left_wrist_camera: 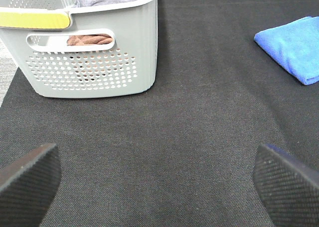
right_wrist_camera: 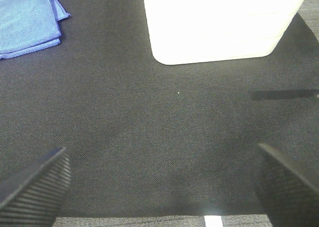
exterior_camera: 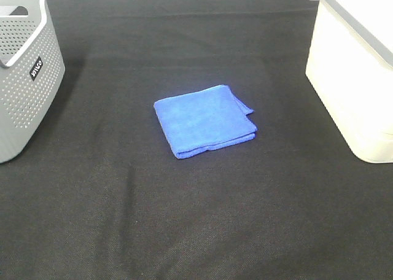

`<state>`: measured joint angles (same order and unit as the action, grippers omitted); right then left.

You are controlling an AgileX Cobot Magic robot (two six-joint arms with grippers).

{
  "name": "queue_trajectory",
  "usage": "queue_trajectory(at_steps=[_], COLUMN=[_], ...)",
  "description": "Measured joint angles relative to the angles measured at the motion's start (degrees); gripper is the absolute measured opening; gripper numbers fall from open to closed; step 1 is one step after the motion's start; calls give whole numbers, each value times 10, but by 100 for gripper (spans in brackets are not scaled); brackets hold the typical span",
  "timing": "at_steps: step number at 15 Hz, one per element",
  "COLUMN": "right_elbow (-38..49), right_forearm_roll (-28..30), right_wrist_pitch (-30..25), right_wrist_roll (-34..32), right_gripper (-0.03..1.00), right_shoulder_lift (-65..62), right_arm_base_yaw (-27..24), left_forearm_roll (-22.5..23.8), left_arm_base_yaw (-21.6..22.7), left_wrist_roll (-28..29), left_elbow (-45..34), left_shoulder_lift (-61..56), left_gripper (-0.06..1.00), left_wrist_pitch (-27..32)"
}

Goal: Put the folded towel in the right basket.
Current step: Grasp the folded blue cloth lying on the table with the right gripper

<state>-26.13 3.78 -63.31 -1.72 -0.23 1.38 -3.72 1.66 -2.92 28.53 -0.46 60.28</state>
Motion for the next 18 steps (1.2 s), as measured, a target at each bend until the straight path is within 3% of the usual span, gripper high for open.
queue_trajectory(at_steps=[14,18], right_elbow=[0,-21], right_forearm_roll=[8,9], right_wrist_pitch=[0,12], right_wrist_roll=[2,35], right_gripper=[95,95], right_shoulder_lift=[0,36], right_arm_base_yaw=[0,0], left_forearm_roll=[0,0], left_arm_base_yaw=[0,0], left_wrist_roll=[0,0], left_elbow=[0,0], left_shoulder_lift=[0,0], left_gripper=[97,97], left_wrist_pitch=[-1,-1])
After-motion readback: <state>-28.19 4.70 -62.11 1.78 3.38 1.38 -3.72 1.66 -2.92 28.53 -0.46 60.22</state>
